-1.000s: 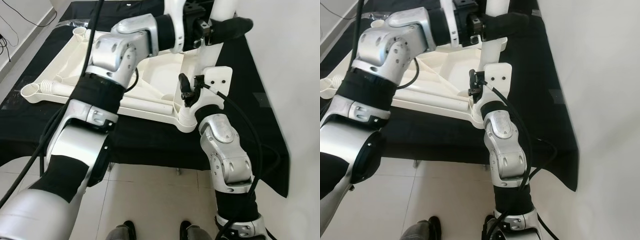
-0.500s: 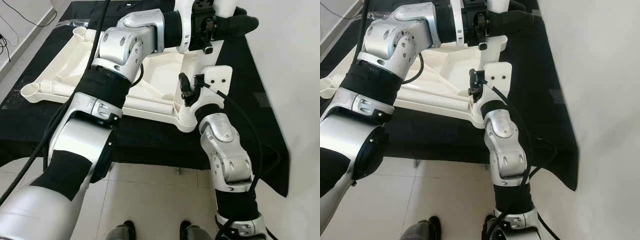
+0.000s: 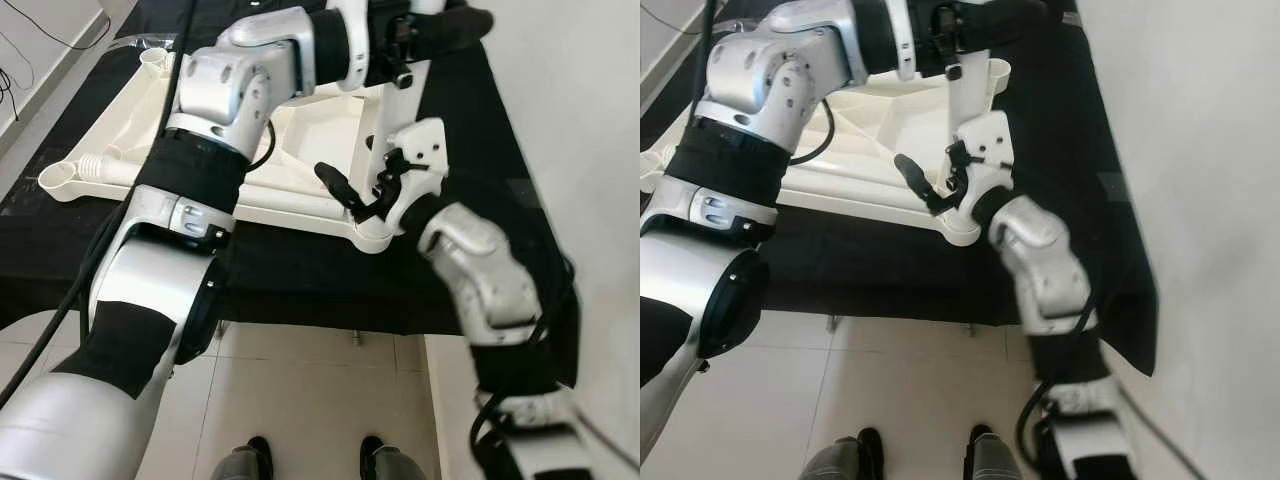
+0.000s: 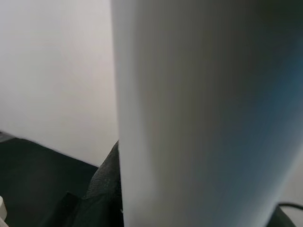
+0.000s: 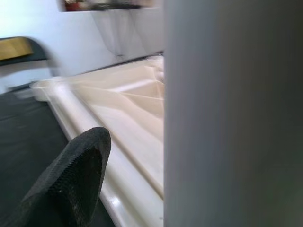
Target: Building children table
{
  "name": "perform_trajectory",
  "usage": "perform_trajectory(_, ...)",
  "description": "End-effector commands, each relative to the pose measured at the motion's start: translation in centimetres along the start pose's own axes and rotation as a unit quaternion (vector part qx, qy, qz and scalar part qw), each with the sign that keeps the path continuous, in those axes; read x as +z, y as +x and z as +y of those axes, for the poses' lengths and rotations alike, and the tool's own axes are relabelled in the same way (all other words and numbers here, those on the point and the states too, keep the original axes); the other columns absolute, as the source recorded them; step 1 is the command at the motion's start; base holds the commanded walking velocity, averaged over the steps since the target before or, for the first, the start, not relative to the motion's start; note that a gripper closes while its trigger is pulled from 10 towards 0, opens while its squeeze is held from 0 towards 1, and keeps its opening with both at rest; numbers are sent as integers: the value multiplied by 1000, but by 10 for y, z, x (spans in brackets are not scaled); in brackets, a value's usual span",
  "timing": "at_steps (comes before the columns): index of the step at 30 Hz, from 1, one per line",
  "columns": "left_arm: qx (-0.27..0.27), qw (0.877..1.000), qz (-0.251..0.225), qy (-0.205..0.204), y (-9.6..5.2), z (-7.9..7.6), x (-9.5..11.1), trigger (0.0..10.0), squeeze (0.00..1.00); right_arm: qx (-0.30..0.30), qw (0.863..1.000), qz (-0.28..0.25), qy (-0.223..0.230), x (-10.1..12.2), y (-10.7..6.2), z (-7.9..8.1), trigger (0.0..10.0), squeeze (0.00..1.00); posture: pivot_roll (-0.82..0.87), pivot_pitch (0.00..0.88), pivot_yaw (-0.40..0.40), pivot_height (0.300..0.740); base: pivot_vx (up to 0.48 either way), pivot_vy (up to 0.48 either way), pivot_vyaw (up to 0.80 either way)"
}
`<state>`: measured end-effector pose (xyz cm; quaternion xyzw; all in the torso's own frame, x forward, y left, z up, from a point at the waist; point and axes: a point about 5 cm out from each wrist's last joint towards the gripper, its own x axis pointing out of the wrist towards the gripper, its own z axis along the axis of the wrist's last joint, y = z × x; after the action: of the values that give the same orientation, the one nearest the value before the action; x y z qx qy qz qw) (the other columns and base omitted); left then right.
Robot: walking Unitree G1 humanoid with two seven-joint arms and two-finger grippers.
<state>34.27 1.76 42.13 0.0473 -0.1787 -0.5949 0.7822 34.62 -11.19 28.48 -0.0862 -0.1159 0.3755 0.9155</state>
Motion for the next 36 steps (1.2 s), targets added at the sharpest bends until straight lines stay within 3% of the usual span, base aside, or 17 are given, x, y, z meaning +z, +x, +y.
perform_trajectory(1, -49, 999, -8, -11, 13, -16, 0, 0, 0, 91, 996, -23, -7, 11, 13, 14, 10000, 0, 11, 230, 37, 740, 0, 0, 0)
perform_trajectory(3, -52, 999, -8, -13, 13, -17, -1, 0, 0, 116, 993, -26, -20, 14, 14, 12, 10000, 0, 11, 230, 37, 740, 0, 0, 0)
perform_trajectory(7, -58, 998, -8, -17, 14, -19, -2, 0, 0, 167, 986, -30, -3, 25, 25, 0, 10000, 0, 10, 231, 40, 740, 0, 0, 0)
perform_trajectory(13, -60, 998, -7, -21, 15, -21, -1, 0, 0, 218, 976, -21, 6, 22, 29, 0, 10000, 0, 12, 235, 43, 740, 0, 0, 0)
perform_trajectory(14, -61, 998, -7, -22, 15, -21, -1, 0, 0, 237, 971, -19, 11, 20, 30, 2, 0, 0, 13, 236, 44, 740, 0, 0, 0)
perform_trajectory(23, -66, 997, -5, -28, 16, -23, -4, 0, 0, 297, 955, -13, 20, 13, 36, 2, 0, 0, 20, 250, 49, 740, 0, 0, 0)
perform_trajectory(31, -57, 998, -7, -14, 19, -20, -6, 0, 0, 294, 955, -11, 16, 8, 37, -1, 0, 0, 17, 257, 53, 740, 0, 0, 0)
perform_trajectory(32, -51, 999, -7, -8, 20, -19, -7, 10000, 1000, 286, 958, -14, 15, 7, 37, -2, 0, 0, 17, 257, 53, 740, 0, 0, 0)
perform_trajectory(34, -46, 999, -6, -3, 20, -18, -7, 10000, 1000, 264, 964, -18, 10, 6, 35, -4, 0, 0, 8, 261, 49, 740, 0, 0, 0)
perform_trajectory(36, -15, 1000, -6, 0, 19, -15, -7, 10000, 1000, 190, 982, -11, -1, -3, 26, -4, 0, 0, 8, 266, 16, 740, 0, 0, 0)
